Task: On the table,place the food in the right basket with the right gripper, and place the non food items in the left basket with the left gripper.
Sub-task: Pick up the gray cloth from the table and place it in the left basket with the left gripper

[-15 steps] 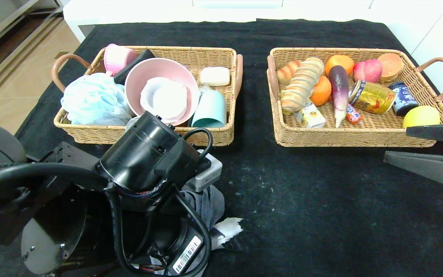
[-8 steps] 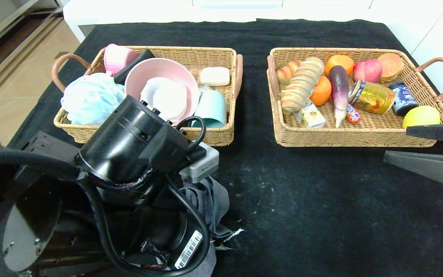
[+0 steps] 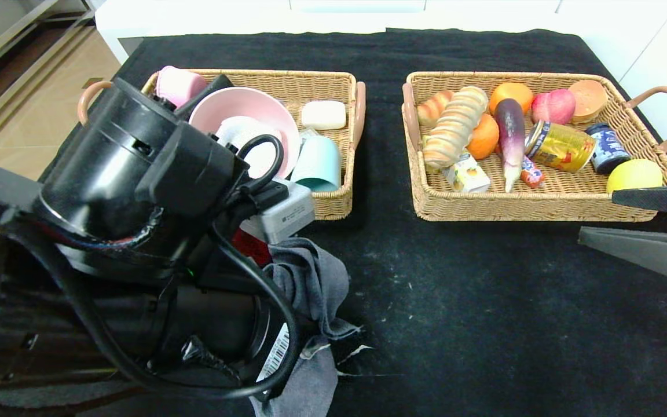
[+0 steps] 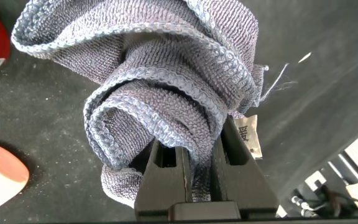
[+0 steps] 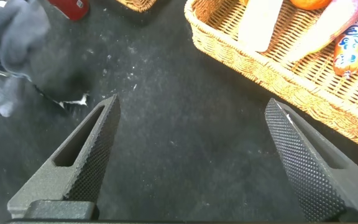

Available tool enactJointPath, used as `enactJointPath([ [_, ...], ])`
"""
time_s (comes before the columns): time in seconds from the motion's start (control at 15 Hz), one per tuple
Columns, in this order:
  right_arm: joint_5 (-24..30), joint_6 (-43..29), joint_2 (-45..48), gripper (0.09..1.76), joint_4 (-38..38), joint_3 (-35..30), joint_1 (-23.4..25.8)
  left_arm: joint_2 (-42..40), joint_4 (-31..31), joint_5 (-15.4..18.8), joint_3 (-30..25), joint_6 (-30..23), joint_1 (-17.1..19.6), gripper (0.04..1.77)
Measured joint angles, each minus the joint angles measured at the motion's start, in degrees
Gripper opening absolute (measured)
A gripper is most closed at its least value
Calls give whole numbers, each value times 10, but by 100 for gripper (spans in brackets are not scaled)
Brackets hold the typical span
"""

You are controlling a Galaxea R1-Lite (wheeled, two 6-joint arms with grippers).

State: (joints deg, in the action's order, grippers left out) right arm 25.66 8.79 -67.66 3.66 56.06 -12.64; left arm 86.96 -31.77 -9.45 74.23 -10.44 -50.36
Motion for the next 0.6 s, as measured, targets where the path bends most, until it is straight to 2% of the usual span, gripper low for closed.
enactJointPath([
  [0.6,0,0,1,170,0,0,1,-27,1,1,47,-1,1,26],
])
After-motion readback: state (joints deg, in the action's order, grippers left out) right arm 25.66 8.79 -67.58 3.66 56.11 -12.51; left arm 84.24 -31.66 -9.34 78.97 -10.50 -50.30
